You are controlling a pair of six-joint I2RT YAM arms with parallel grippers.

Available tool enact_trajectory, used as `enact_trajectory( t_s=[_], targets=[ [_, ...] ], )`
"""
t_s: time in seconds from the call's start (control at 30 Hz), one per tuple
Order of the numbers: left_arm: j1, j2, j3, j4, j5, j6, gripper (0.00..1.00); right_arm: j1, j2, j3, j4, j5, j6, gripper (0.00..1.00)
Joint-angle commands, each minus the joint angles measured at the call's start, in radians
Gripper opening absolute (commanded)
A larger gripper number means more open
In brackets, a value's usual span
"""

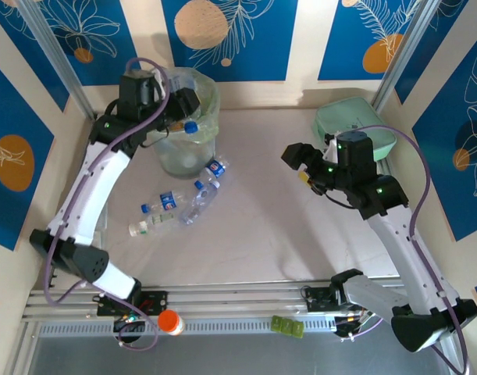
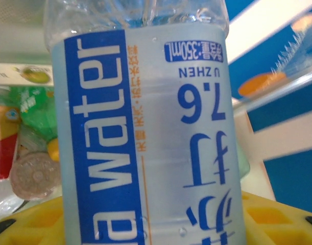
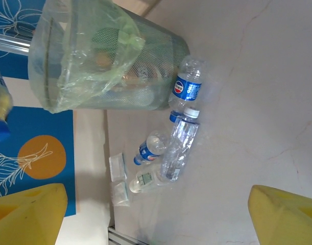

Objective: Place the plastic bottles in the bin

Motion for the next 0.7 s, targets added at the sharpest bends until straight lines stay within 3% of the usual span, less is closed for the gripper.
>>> enact_trajectory(
  t_s=[0.0, 0.17, 0.4, 0.67],
  targets=[
    [0.027, 0.095, 0.130, -0.103, -0.098, -0.134, 0.22, -0.004, -0.006, -0.023, -0.014, -0.002, -0.018, 0.92],
    [0.048, 0.211, 0.261, -0.188, -0.204, -0.303, 0.22, -0.002, -0.006, -0.075, -0.002, -0.001, -0.017, 0.91],
    [0.049, 0.282, 0.252, -0.153, -0.284, -0.551, 0.24, -0.002, -0.003, -0.137, 0.022, 0.007, 0.001, 0.91],
    [0.048, 0.359, 0.285, -0.200, -0.351, -0.714, 0.35, -0.002, -0.002, -0.155, 0.015, 0.031, -0.007, 0.91]
  ],
)
